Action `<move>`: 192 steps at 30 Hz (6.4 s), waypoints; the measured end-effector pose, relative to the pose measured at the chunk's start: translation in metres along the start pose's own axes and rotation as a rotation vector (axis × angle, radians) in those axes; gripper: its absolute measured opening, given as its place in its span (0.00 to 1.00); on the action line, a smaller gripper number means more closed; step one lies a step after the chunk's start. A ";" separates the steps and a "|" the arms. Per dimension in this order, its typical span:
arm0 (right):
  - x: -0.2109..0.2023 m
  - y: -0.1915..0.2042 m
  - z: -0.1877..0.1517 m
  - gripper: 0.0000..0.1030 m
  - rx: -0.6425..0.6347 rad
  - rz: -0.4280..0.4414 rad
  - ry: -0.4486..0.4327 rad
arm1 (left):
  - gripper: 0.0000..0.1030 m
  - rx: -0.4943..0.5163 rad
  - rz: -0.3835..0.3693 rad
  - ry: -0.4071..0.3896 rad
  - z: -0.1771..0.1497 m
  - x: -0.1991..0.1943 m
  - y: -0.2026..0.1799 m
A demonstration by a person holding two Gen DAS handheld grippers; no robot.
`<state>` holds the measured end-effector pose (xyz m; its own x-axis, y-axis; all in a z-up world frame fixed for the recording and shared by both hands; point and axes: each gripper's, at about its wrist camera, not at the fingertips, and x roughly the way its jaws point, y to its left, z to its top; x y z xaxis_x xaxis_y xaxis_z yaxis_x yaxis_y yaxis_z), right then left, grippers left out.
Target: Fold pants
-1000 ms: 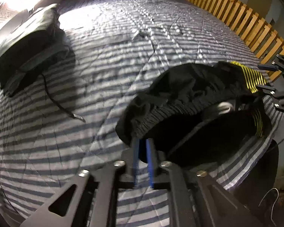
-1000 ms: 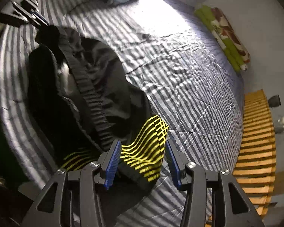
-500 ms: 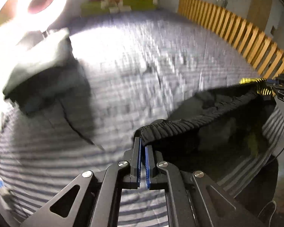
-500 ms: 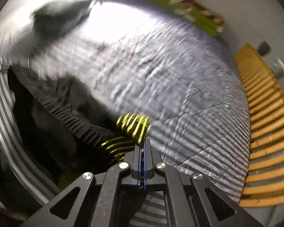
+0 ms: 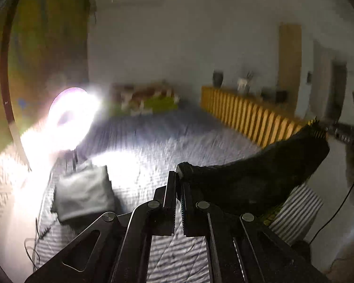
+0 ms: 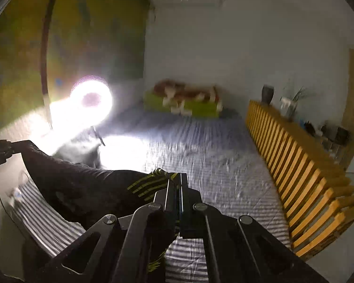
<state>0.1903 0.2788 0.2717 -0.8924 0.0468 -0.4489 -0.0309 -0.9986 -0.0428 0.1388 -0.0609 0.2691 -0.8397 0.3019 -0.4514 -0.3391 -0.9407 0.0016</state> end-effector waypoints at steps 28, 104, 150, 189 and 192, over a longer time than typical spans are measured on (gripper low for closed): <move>0.366 -0.034 -0.114 0.01 0.286 -0.044 0.599 | 0.03 -0.144 0.017 0.655 -0.125 0.389 0.057; 0.511 -0.093 -0.158 0.08 0.354 0.151 0.538 | 0.44 -0.317 -0.079 0.607 -0.191 0.515 0.101; 0.123 -0.013 0.031 0.06 0.190 0.123 -0.014 | 0.06 -0.128 -0.090 0.059 0.038 0.141 0.051; 0.248 -0.094 -0.159 0.18 0.264 0.000 0.468 | 0.22 -0.092 -0.132 0.391 -0.094 0.296 0.011; 0.206 -0.082 -0.203 0.18 0.297 -0.031 0.527 | 0.22 -0.052 -0.192 0.412 -0.122 0.270 -0.026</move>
<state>0.1007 0.3753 0.0011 -0.5480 0.0055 -0.8364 -0.2452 -0.9571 0.1543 -0.0273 0.0260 0.0386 -0.5215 0.3948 -0.7564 -0.4415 -0.8834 -0.1567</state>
